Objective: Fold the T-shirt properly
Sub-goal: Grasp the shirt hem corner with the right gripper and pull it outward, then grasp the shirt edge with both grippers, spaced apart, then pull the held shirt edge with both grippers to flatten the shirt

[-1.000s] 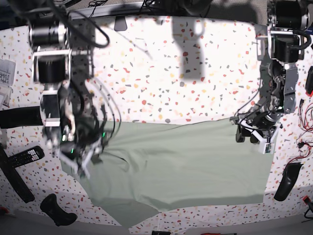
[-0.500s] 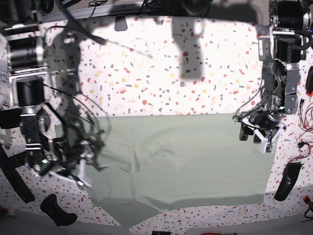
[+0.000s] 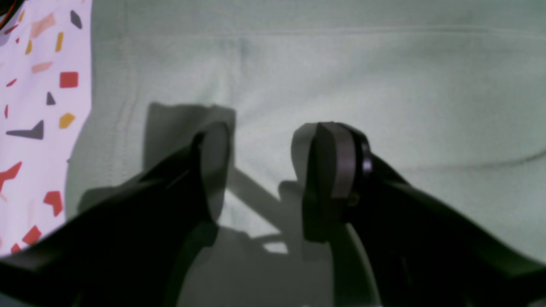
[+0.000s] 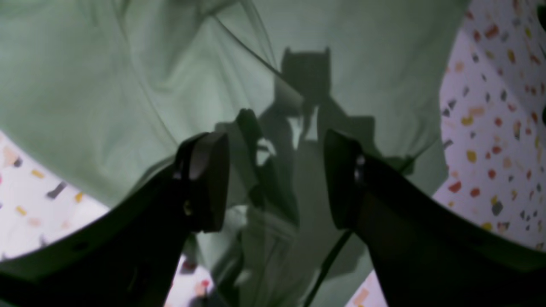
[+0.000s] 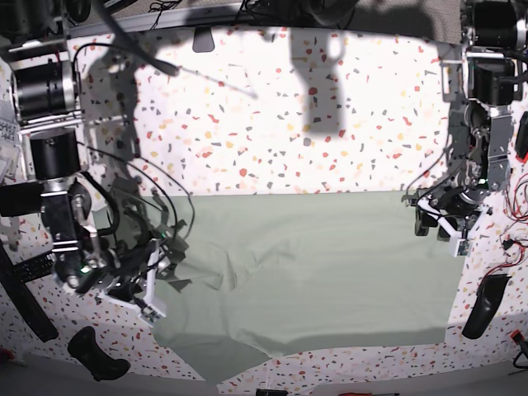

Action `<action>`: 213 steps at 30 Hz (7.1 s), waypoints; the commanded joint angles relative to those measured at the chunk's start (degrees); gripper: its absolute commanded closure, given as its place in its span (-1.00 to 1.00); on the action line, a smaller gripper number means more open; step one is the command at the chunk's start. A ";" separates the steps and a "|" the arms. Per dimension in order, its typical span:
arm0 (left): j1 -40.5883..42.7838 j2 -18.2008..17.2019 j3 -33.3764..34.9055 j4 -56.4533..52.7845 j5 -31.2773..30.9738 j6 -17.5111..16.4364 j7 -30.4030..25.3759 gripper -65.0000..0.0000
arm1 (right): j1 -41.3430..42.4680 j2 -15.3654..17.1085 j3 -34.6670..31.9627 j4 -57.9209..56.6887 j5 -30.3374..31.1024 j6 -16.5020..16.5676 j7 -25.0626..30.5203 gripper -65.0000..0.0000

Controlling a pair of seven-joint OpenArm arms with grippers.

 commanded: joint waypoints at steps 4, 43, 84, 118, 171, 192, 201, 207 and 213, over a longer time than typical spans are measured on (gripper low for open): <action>-1.05 -0.68 -0.26 0.72 -0.28 0.00 0.00 0.09 | 1.92 -0.15 0.35 -4.31 -2.97 -2.71 5.09 0.00; -1.05 -0.68 -0.26 0.72 -0.26 0.00 0.00 0.09 | 10.86 -2.69 0.35 -8.37 -8.76 -7.19 8.31 1.00; -1.07 -0.68 -0.26 0.72 -0.35 0.02 1.07 0.09 | -2.93 -6.10 0.48 -7.85 -1.95 -18.80 11.10 0.13; 0.04 -0.85 -0.26 0.72 -12.79 -3.78 16.13 0.10 | -11.19 -6.23 17.03 -4.02 -1.20 -12.52 4.68 0.13; 35.60 -1.01 -0.28 46.12 4.42 7.41 27.39 0.11 | -55.30 -6.25 17.20 40.63 -3.15 -12.57 -1.68 0.13; 51.52 -0.98 -0.28 60.19 8.85 11.98 27.52 0.11 | -67.69 -6.08 17.27 48.81 -6.75 -12.63 -3.23 0.13; 53.20 -0.83 -0.28 61.33 12.83 12.04 27.36 0.11 | -71.01 -6.08 23.52 48.83 -7.82 -12.85 -3.58 0.13; 53.22 -0.83 -0.28 61.33 12.83 13.79 28.70 0.11 | -73.24 -6.10 29.99 48.89 -7.02 -12.83 -3.58 0.13; 53.22 -0.83 -0.28 61.33 12.83 13.77 28.52 0.11 | -73.55 -6.08 32.83 48.96 -6.99 -13.05 -3.37 0.13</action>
